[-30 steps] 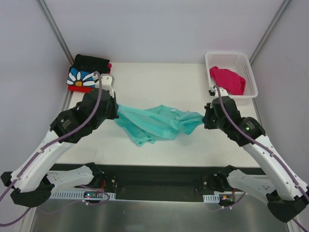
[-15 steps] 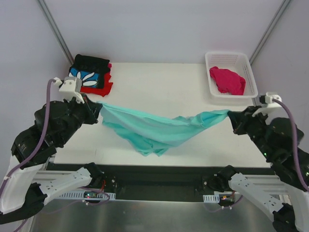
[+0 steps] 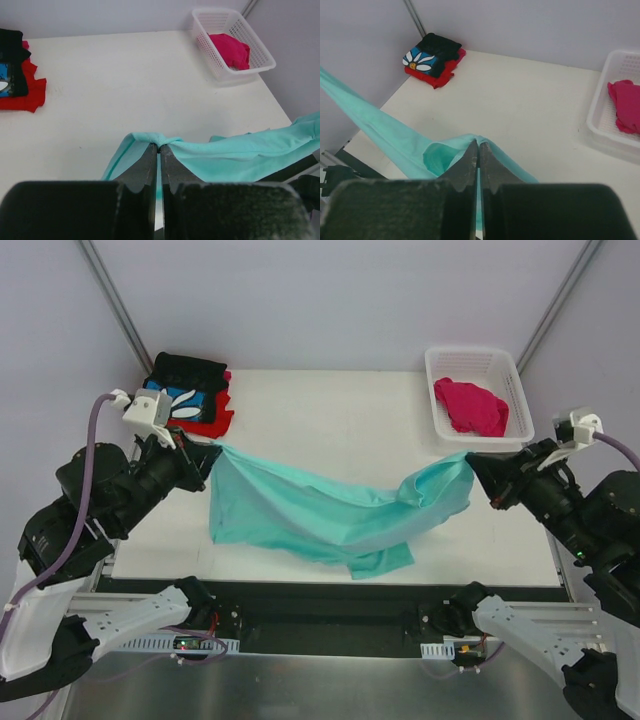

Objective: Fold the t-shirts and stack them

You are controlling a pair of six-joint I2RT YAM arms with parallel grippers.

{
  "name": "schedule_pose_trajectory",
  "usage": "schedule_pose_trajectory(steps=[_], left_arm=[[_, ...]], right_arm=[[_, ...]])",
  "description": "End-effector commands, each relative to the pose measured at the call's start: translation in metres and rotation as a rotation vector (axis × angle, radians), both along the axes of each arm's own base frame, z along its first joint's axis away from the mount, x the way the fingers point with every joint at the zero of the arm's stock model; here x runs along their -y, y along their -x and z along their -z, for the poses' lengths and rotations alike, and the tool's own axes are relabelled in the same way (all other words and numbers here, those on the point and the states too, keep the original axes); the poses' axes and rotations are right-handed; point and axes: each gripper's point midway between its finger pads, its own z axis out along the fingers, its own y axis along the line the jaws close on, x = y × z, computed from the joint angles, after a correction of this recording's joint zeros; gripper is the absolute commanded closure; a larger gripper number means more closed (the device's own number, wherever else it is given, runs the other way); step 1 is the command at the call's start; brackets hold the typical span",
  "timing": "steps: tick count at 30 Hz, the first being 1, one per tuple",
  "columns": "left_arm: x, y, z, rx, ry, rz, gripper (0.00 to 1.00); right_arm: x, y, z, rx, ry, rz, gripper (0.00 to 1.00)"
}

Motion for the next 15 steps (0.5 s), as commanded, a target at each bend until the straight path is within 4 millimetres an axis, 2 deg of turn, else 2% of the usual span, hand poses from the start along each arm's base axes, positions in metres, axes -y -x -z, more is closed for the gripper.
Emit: schedule_pose_trajectory(steps=[1,4,5,6,7,11,15], left_arm=[[-0.012,0.012,-0.049,0.155,0.073,0.02,1.0],[-0.026,0.009,-0.059,0.201,0.034,-0.032,1.0],[-0.031,0.008,-0.062,0.213,0.013,-0.048,1.0],[-0.034,0.007,-0.063,0.219,0.003,-0.066,1.0],[-0.041,0.005,-0.064,0.224,-0.006,-0.099,1.0],[-0.054,0.002,-0.069,0.248,-0.04,-0.16,1.0],[-0.058,-0.004,-0.073,0.258,-0.07,-0.194,1.0]], right_arm=[[0.004,0.017,-0.054,0.144,-0.01,-0.057,0.99],[0.022,0.015,-0.068,0.184,0.065,0.01,0.99],[0.033,0.011,-0.069,0.182,0.088,0.073,0.99],[0.036,0.005,-0.064,0.159,0.133,0.096,0.99],[0.044,0.009,-0.073,0.194,0.151,0.115,0.99],[0.069,0.0,-0.078,0.214,0.219,0.246,0.99],[0.075,-0.008,-0.081,0.227,0.256,0.294,0.99]])
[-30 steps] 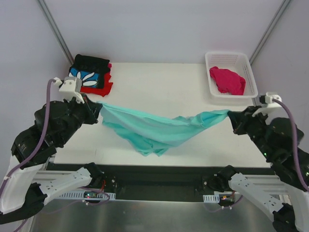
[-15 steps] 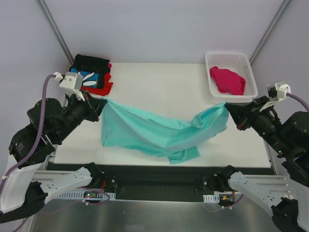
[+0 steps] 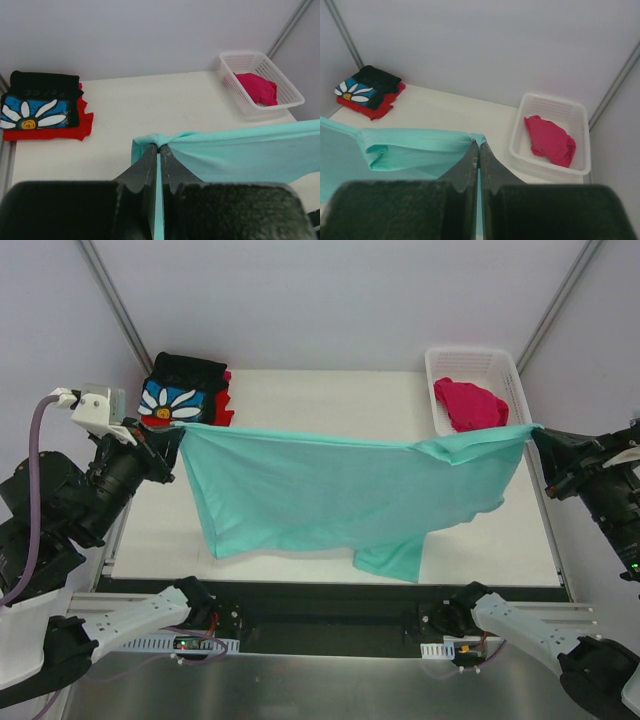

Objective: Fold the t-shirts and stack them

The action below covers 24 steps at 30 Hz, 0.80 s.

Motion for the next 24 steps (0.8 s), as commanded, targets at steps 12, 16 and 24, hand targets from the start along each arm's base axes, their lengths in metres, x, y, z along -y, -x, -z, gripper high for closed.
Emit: schedule_pose_trajectory(steps=[12,16,24], left_arm=[[-0.013,-0.014,-0.021,0.066,-0.047,-0.1,1.0],[-0.008,-0.018,-0.018,0.058,-0.056,-0.096,1.0],[-0.007,-0.019,-0.027,0.097,-0.064,-0.088,1.0]], right_arm=[[0.016,-0.028,-0.005,0.026,0.099,0.16,0.99],[0.015,-0.03,-0.008,0.031,0.099,0.162,0.99],[0.017,-0.03,-0.021,0.078,0.094,0.168,0.99]])
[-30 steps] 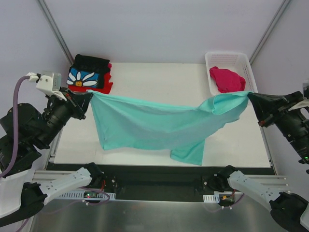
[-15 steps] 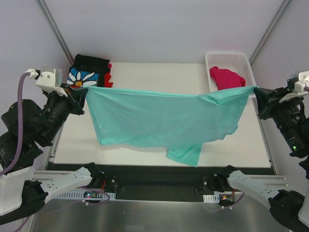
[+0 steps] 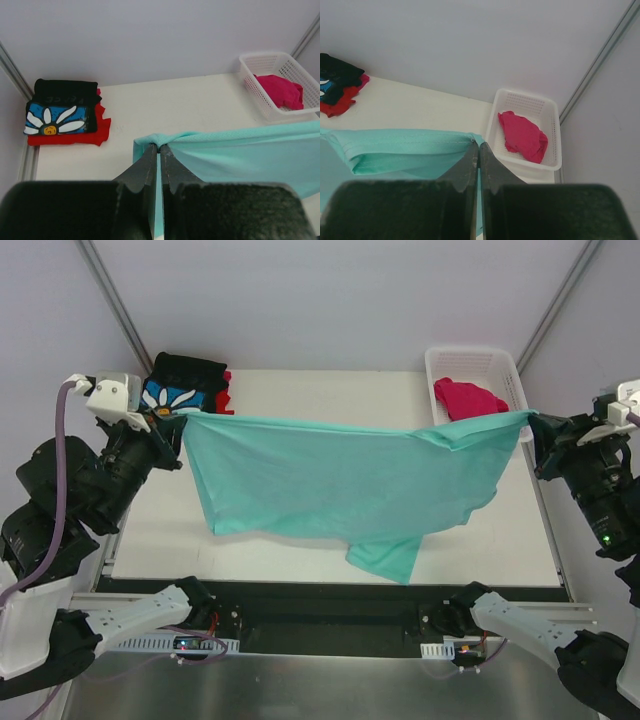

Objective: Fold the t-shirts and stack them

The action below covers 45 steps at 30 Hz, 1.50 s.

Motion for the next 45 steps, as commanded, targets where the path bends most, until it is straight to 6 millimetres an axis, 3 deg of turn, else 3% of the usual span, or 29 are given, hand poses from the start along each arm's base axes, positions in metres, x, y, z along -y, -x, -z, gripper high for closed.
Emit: schedule_pose_trajectory(steps=[1,7,11,15,18,22,25,30,36,41,45], left_arm=[[-0.006,0.003,-0.024,0.083,0.028,-0.003,1.0],[-0.018,0.033,-0.036,0.133,0.142,0.066,1.0],[-0.033,0.065,-0.047,0.196,0.223,0.137,1.0],[-0.044,0.087,-0.052,0.233,0.284,0.186,1.0],[-0.04,0.094,-0.046,0.217,0.303,0.228,1.0],[-0.011,0.102,-0.027,0.141,0.33,0.362,1.0],[0.0,0.116,-0.026,0.121,0.367,0.45,1.0],[0.011,0.142,-0.043,0.142,0.393,0.584,1.0],[0.005,0.167,-0.07,0.216,0.415,0.628,1.0],[0.009,0.18,-0.075,0.238,0.414,0.636,1.0],[0.011,0.193,-0.074,0.228,0.44,0.663,1.0]], right_arm=[[0.008,0.004,-0.029,0.095,-0.034,0.023,0.99],[0.002,0.036,-0.029,0.092,-0.156,-0.107,0.99],[0.001,0.064,-0.027,0.098,-0.228,-0.195,0.99],[0.009,0.094,-0.023,0.117,-0.305,-0.253,0.99],[0.005,0.105,-0.016,0.094,-0.354,-0.302,0.99],[-0.003,0.125,-0.011,0.09,-0.424,-0.399,0.99],[-0.008,0.134,-0.013,0.094,-0.465,-0.453,0.99],[-0.021,0.148,-0.025,0.098,-0.478,-0.556,0.99],[-0.033,0.167,-0.045,0.11,-0.543,-0.681,0.99],[-0.041,0.19,-0.052,0.098,-0.572,-0.804,0.99],[-0.035,0.212,-0.053,0.118,-0.611,-0.856,0.99]])
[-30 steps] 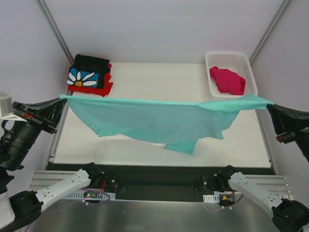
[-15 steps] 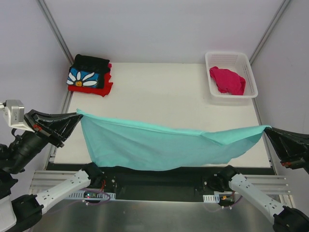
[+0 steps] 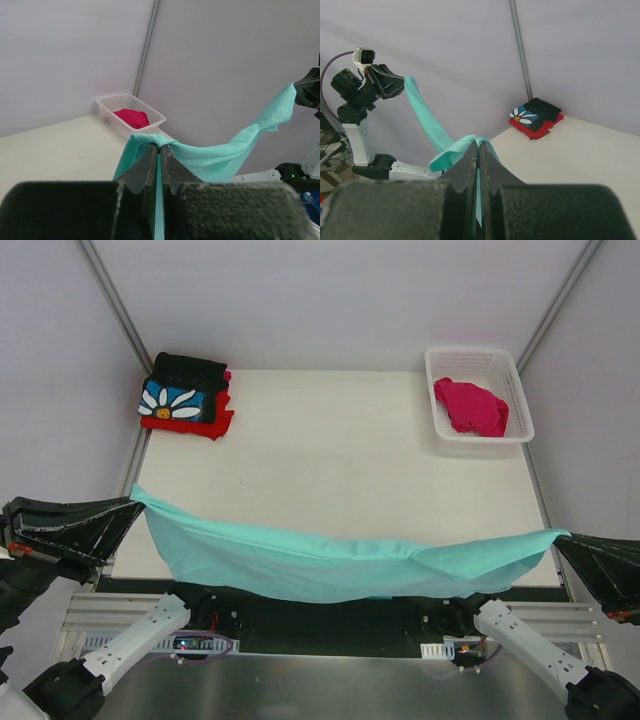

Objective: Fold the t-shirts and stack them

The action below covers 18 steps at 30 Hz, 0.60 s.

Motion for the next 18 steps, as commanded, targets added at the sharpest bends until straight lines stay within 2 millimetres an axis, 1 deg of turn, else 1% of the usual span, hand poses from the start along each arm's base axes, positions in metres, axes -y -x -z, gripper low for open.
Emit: schedule_pose_trajectory(steps=[1,3,5,7,8,12,16,18], left_arm=[[0.005,0.028,-0.01,0.033,0.046,0.095,1.0],[0.002,0.036,-0.011,0.037,0.064,0.104,1.0],[0.0,0.047,-0.011,0.05,0.077,0.126,1.0],[-0.002,0.059,-0.011,0.055,0.095,0.151,1.0],[-0.003,0.064,-0.012,0.061,0.102,0.16,1.0],[-0.005,0.079,-0.019,0.085,0.125,0.18,1.0],[-0.003,0.08,-0.024,0.087,0.124,0.189,1.0],[-0.003,0.079,-0.026,0.091,0.125,0.18,1.0]], right_arm=[[0.005,0.037,-0.019,0.054,-0.093,-0.115,0.99],[0.01,0.048,-0.02,0.065,-0.107,-0.129,0.99],[0.018,0.061,-0.021,0.076,-0.129,-0.143,0.99],[0.021,0.069,-0.023,0.091,-0.148,-0.153,0.99],[0.026,0.077,-0.024,0.107,-0.166,-0.162,0.99],[0.022,0.082,-0.027,0.109,-0.196,-0.211,0.99],[0.021,0.087,-0.034,0.124,-0.21,-0.234,0.99],[0.019,0.084,-0.037,0.125,-0.207,-0.235,0.99]])
